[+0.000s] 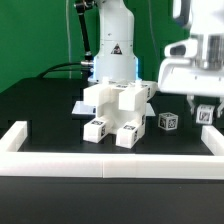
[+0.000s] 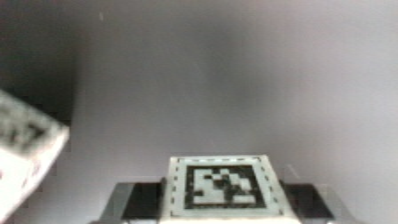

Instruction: Assemble chair

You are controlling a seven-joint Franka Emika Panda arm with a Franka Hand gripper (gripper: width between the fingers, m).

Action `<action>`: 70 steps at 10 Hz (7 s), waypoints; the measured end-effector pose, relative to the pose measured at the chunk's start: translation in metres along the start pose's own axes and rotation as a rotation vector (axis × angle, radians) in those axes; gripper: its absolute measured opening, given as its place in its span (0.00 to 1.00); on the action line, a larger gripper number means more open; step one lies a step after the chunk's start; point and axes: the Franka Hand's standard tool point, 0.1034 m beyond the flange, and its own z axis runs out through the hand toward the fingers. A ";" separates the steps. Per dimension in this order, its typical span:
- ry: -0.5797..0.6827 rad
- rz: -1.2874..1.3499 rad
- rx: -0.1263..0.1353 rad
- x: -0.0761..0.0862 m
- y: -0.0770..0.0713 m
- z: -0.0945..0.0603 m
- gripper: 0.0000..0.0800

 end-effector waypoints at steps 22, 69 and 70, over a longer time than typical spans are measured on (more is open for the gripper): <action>0.004 -0.147 0.031 0.061 0.112 -0.084 0.36; -0.020 0.630 0.022 0.062 0.125 -0.066 0.36; -0.022 0.708 0.025 0.062 0.125 -0.066 0.36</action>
Offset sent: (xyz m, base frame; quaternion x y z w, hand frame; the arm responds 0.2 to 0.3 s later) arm 0.0215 -0.0276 0.0695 0.0065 -0.0331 -0.0018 0.9994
